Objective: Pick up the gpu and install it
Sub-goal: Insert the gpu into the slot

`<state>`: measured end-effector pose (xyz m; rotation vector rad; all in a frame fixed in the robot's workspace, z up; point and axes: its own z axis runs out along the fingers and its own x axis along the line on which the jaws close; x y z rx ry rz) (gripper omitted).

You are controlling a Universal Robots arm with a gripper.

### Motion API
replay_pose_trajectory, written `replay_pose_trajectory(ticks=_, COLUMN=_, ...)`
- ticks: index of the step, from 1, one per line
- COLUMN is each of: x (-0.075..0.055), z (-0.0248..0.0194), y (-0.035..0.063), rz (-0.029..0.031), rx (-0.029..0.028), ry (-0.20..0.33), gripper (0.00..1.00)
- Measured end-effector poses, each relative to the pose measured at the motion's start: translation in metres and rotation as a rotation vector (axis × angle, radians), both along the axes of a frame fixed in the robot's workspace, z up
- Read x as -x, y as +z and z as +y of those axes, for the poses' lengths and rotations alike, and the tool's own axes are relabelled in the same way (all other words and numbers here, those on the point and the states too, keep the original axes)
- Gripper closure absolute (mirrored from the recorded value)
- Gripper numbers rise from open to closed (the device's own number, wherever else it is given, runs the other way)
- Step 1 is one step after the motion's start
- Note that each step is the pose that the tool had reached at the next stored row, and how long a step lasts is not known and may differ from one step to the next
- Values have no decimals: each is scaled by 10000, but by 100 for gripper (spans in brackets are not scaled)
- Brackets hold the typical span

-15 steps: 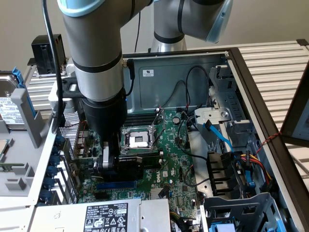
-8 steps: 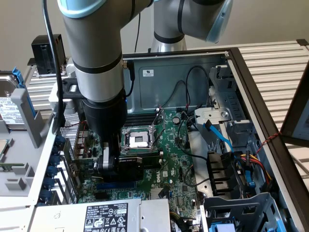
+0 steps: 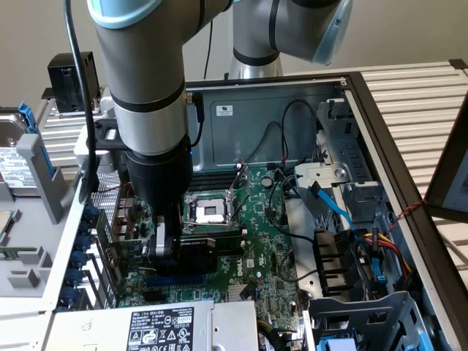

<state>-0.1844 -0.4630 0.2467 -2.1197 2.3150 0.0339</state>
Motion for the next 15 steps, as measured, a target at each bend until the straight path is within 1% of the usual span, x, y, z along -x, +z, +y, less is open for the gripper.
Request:
replay_pose_trajectory(ticks=6, x=5, z=1, y=2, rz=15, rx=-13, ry=0, gripper=72)
replay_pose_trajectory(ticks=15, x=3, z=1, y=-5, rz=12, rx=-18, ry=-2, gripper=72)
